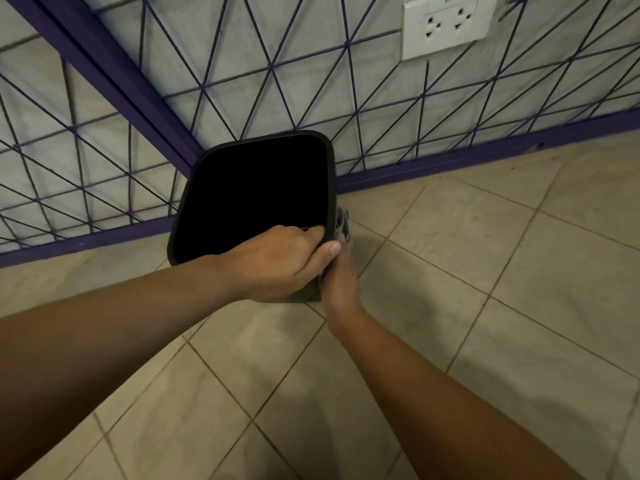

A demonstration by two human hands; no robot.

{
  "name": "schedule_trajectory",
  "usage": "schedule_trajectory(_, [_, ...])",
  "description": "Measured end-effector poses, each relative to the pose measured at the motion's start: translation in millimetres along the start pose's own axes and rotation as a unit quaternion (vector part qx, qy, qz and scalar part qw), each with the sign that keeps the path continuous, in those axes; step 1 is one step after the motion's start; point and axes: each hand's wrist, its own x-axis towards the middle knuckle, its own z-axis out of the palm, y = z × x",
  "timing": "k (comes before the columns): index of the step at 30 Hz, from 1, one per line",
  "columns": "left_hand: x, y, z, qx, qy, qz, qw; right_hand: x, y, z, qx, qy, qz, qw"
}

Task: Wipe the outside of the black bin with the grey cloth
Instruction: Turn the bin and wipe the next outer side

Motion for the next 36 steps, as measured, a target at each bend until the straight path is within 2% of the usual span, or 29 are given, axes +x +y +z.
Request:
schedule_trajectory(3, [1.2,-2.3,0.3,-0.011,0.008,0.013,1.000,-14.1,-19.9,5.8,0.006,0.020,0.023,1.000])
schedule_trajectory(9, [2.4,-6.6,2.8,-0.015,0.007,0.019,1.000,-12.7,-12.9,12.7,0.011,0.083,-0.002,0.997])
schedule_trajectory(11, [2.5,-7.7,3.3,-0.019,0.007,0.024,1.000,-17.6,-17.0,15.5,0.016,0.071,-0.001,0.997])
schedule_trajectory(15, [1.6,-9.5,2.9,-0.022,0.015,0.047,0.999,-26.8,0.5,15.7,-0.037,0.046,-0.055,0.997])
schedule_trajectory(18, [2.0,-12.0,4.2,-0.023,0.024,0.044,0.998,-14.8,-6.7,9.5,-0.059,0.047,-0.044,0.996])
schedule_trajectory(22, [0.3,-9.8,5.5,-0.037,0.039,0.054,0.997,-35.7,-15.7,12.6,-0.031,0.046,-0.094,0.994])
schedule_trajectory(27, [0.6,-5.7,5.9,-0.025,0.045,0.039,0.998,-18.0,-7.1,10.1,-0.016,0.063,-0.058,0.996])
schedule_trajectory(31, [1.4,-8.2,8.0,-0.028,0.052,0.043,0.997,-39.1,0.6,11.6,-0.039,0.065,-0.121,0.990])
schedule_trajectory(34, [1.7,-9.0,7.1,-0.032,0.053,0.043,0.997,-20.5,3.3,6.9,-0.044,0.075,-0.091,0.992])
schedule_trajectory(36, [0.9,-10.1,8.6,-0.036,0.061,0.049,0.996,-18.7,1.2,9.8,-0.028,0.052,-0.071,0.996])
